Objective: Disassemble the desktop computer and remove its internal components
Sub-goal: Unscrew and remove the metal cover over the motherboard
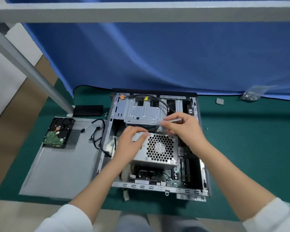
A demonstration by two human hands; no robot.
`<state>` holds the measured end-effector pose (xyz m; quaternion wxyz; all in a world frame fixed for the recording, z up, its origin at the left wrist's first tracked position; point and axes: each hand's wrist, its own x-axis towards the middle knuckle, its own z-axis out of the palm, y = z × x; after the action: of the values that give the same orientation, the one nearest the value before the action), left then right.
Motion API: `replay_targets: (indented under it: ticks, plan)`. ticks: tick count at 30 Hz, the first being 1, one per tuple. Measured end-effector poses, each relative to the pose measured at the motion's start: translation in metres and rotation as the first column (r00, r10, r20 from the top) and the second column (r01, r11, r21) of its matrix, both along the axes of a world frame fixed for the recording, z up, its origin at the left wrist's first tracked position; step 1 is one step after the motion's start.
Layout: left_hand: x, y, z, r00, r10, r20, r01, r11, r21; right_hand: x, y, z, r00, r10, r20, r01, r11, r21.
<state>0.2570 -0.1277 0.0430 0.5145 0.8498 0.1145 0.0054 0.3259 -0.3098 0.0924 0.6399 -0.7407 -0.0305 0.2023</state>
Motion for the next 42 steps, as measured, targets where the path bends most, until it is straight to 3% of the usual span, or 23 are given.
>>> replay_targets:
  ticks: [3,7,11,16,23,37,40,42]
  plan:
    - [0.003,-0.003,0.006,0.998,0.036,-0.056,-0.037,0.999,-0.018,-0.011,-0.005,-0.008,0.997,-0.012,-0.077,0.026,0.984,0.175]
    - [0.004,-0.008,0.008,0.994,0.078,-0.074,-0.08,0.997,-0.022,-0.022,0.006,-0.022,0.996,-0.088,-0.033,0.093,0.979,0.181]
    - [0.0,-0.01,0.005,0.994,0.094,-0.057,-0.094,0.995,-0.008,-0.033,0.021,-0.028,0.974,-0.143,0.178,0.138,0.99,0.036]
    - [0.001,-0.007,0.001,0.997,0.061,-0.048,-0.06,0.998,0.021,-0.04,0.031,-0.038,0.943,-0.188,0.275,0.206,0.978,-0.037]
    - [0.001,-0.006,-0.001,0.997,0.055,-0.058,-0.054,0.998,0.024,-0.042,0.033,-0.045,0.913,-0.194,0.358,0.254,0.959,-0.129]
    - [0.0,-0.005,0.001,0.999,0.036,-0.033,-0.035,0.999,0.03,-0.047,0.034,-0.031,0.905,-0.141,0.402,0.218,0.964,-0.153]
    - [0.002,-0.001,0.001,0.998,-0.015,-0.065,0.019,0.999,0.051,-0.039,0.034,-0.016,0.898,0.015,0.439,0.153,0.925,-0.347]
    - [0.002,0.001,0.0,0.996,-0.074,-0.049,0.082,0.98,0.182,-0.03,0.035,-0.004,0.86,0.195,0.472,0.11,0.832,-0.544]
